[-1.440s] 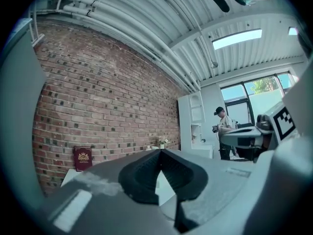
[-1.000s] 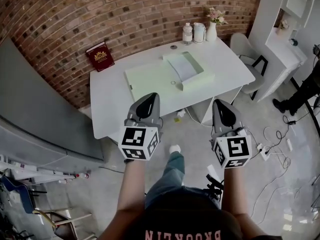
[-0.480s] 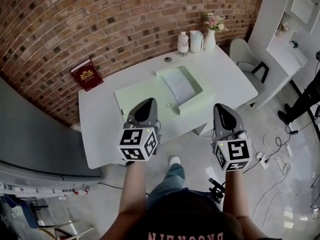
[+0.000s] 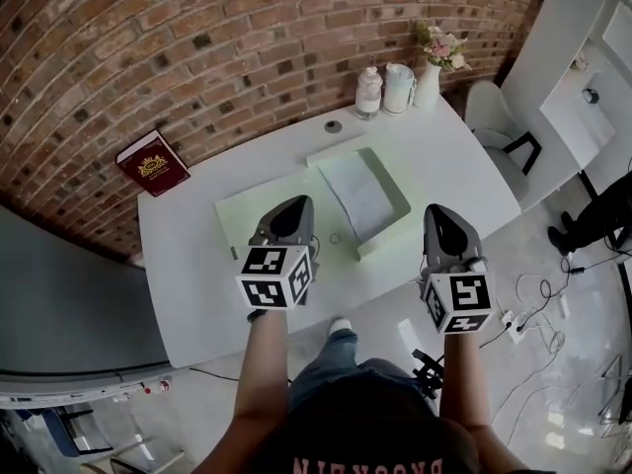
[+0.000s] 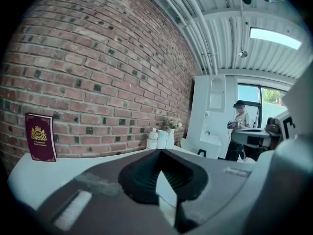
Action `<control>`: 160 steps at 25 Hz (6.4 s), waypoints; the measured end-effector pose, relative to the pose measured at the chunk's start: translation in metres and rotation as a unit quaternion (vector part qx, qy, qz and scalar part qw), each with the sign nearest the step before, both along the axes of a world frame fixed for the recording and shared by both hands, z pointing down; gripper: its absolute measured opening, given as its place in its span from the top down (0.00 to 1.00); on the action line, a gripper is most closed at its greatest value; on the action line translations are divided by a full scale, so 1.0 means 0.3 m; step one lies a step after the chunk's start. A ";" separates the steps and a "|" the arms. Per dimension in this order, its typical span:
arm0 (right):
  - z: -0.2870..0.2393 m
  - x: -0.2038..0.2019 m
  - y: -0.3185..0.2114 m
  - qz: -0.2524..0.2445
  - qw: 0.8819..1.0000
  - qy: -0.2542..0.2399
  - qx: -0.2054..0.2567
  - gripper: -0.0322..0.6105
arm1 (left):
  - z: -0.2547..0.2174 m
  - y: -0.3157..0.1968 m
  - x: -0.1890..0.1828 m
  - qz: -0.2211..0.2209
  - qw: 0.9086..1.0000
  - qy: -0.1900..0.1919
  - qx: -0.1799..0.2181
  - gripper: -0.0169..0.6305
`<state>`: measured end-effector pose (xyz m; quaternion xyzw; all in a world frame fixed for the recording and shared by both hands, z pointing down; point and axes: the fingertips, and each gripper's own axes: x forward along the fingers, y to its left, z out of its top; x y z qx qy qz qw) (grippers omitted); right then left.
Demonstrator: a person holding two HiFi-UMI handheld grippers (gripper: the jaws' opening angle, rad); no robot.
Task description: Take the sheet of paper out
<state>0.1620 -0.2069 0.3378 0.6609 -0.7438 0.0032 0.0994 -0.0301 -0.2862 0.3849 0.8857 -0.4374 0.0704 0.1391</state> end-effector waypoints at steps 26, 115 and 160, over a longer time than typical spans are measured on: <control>0.376 0.221 -0.378 -0.039 0.989 -0.012 -0.140 0.95 | 0.419 -0.267 0.190 -0.033 0.984 -0.004 -0.176 0.97; 0.328 -0.123 -0.344 -0.111 0.986 0.021 -0.123 0.95 | 0.546 -0.085 -0.176 -0.126 0.938 0.060 -0.317 0.97; -0.090 0.106 -0.234 -0.080 0.996 -0.029 0.028 0.95 | -0.280 -0.104 -0.003 -0.105 0.986 0.062 0.115 0.97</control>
